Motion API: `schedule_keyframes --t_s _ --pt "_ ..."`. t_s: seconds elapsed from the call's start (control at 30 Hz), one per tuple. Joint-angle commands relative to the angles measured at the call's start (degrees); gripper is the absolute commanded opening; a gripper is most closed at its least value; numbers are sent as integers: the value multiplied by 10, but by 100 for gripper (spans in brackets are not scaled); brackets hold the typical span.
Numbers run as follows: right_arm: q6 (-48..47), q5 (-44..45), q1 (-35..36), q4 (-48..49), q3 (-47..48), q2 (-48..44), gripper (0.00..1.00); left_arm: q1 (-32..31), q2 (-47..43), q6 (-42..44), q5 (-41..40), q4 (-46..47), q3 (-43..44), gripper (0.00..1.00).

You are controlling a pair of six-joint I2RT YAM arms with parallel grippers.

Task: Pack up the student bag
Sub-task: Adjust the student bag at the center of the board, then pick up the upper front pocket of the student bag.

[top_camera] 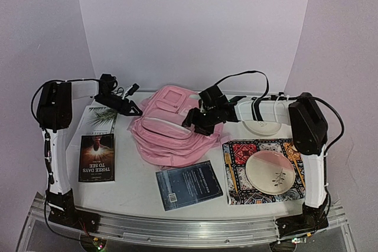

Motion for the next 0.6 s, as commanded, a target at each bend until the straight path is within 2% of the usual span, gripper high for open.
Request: schedule_keyframes --t_s 0.0,0.2,0.4,0.57 --pt "-10 -11 -1 8 30 7 61 0 -42 4 12 0 -34 58" --pt "-12 -14 -1 9 31 11 61 -1 -101 52 -72 2 -83 58" --pt "-12 -17 -1 10 37 15 61 -2 -133 73 -64 17 -105 58" --pt "-10 -18 -1 11 39 16 61 -17 -149 97 -95 27 -118 56"
